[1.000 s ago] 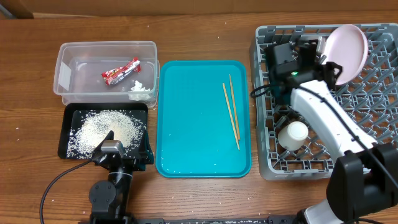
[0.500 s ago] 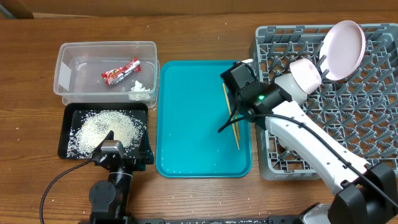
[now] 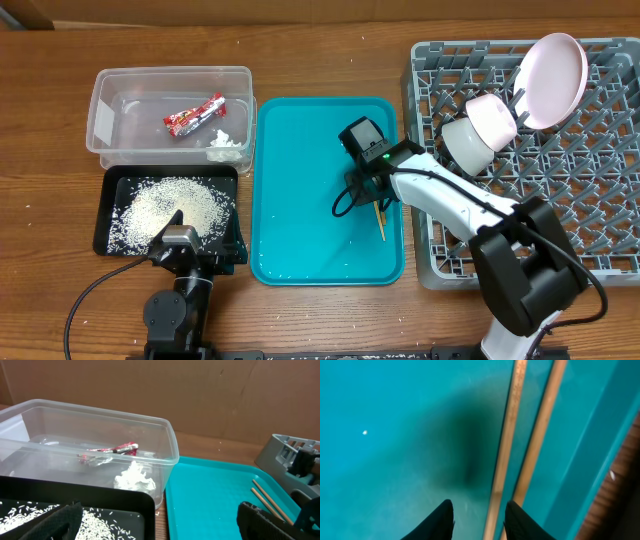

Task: Sort waste into correct bins and load items into the dishwasher
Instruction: 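Grasp the wooden chopsticks on the teal tray with the right gripper, then carry the chopsticks into the dish rack and release them with the right gripper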

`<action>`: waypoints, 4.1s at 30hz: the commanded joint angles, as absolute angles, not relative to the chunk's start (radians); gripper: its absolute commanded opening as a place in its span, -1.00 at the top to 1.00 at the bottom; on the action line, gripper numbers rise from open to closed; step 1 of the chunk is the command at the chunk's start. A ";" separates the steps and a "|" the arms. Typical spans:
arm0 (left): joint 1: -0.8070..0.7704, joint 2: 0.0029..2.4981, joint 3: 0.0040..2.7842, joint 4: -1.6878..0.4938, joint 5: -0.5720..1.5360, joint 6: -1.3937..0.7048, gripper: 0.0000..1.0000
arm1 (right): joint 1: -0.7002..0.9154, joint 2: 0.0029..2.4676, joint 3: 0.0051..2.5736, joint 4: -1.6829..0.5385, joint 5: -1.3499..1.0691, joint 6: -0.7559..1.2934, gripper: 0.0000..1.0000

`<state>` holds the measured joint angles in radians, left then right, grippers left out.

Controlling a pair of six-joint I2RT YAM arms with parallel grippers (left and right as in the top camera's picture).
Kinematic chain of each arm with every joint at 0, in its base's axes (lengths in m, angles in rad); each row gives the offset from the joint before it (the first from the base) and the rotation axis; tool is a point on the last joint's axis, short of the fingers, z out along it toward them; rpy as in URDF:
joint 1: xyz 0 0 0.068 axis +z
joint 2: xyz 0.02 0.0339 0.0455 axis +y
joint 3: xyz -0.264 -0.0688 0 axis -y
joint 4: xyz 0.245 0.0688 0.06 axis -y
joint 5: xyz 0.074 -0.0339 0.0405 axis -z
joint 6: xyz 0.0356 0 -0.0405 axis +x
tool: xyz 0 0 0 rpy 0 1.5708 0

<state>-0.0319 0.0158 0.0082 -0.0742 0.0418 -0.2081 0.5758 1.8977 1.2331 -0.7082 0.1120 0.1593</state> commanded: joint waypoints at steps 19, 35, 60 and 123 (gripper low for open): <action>-0.026 0.011 0.005 -0.074 0.048 -0.217 -1.00 | 0.570 1.824 1.286 -0.818 -0.002 0.214 0.92; -0.026 0.011 0.005 -0.074 0.048 -0.217 -1.00 | 0.272 1.580 1.316 -0.742 0.190 0.148 0.92; -0.026 0.011 0.005 -0.074 0.049 -0.217 -1.00 | 0.489 1.686 1.246 -0.728 0.089 0.144 0.08; -0.026 0.011 0.005 -0.074 0.049 -0.217 -1.00 | 0.282 1.454 1.436 -0.919 -0.001 0.190 0.19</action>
